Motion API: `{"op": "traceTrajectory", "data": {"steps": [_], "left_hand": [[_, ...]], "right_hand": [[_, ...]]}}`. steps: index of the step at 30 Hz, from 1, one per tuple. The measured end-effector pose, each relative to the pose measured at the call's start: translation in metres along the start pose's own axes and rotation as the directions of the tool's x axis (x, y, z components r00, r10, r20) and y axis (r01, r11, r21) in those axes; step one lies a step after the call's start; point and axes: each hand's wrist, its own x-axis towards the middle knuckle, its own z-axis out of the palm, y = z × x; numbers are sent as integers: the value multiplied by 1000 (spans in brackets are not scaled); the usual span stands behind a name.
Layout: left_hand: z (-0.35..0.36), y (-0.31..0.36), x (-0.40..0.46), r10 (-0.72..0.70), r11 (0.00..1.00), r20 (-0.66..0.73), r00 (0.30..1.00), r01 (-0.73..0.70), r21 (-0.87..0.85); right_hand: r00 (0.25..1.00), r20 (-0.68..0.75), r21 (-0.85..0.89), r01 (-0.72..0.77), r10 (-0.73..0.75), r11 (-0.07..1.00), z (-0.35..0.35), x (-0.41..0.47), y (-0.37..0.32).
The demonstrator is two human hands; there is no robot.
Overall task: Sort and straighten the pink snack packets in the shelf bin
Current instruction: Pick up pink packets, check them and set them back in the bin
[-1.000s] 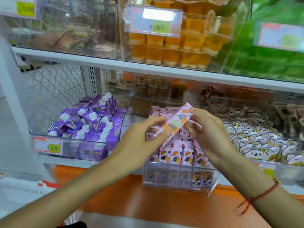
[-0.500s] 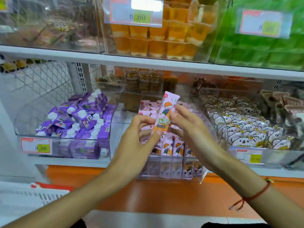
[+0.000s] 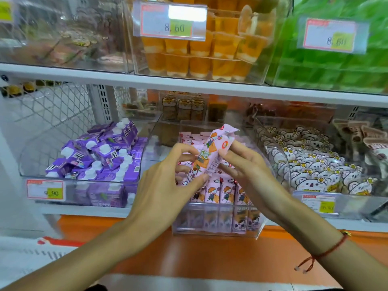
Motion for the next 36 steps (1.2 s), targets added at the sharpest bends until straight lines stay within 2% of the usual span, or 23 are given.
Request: {"op": "traceTrajectory", "data": {"steps": [2, 5, 7, 12, 16, 19, 22, 26, 32, 36], "left_hand": [[0, -2, 0, 41, 998, -21, 999, -40, 41], [0, -3, 2, 145, 986, -37, 989, -141, 93], [0, -2, 2, 139, 990, -36, 990, -138, 32], [2, 6, 0, -22, 968, 73, 997, 39, -246], [-3, 14, 5, -170, 820, 304, 937, 306, -483], [-2, 15, 7, -283, 711, 438, 853, 493, -501], [-1, 13, 10, -296, 671, 475, 829, 534, -514], [-2, 8, 13, -267, 688, 471, 841, 508, -517], [-6, 1, 8, -89, 859, 295, 951, 223, -461], [-11, -3, 9, -30, 864, 269, 963, 160, -478]], "right_hand": [[999, -51, 5, 11, -10, 1000, 2, -1, -1], [973, -215, -69, 75, -88, 995, 10, -2, 1], [953, -277, -121, 95, -125, 988, 15, -3, 2], [966, -238, -148, 67, -101, 987, 16, -5, -1], [974, -221, -135, -85, 53, 987, 5, -2, -4], [965, -206, -46, -176, 163, 983, 2, 0, -2], [962, -188, 25, -195, 196, 981, 2, 0, -2], [975, -170, 24, -141, 143, 990, 3, 0, -1], [993, -59, -173, 91, -103, 981, 5, -3, -6], [972, 24, -272, 233, -236, 934, 7, -11, -6]]}}
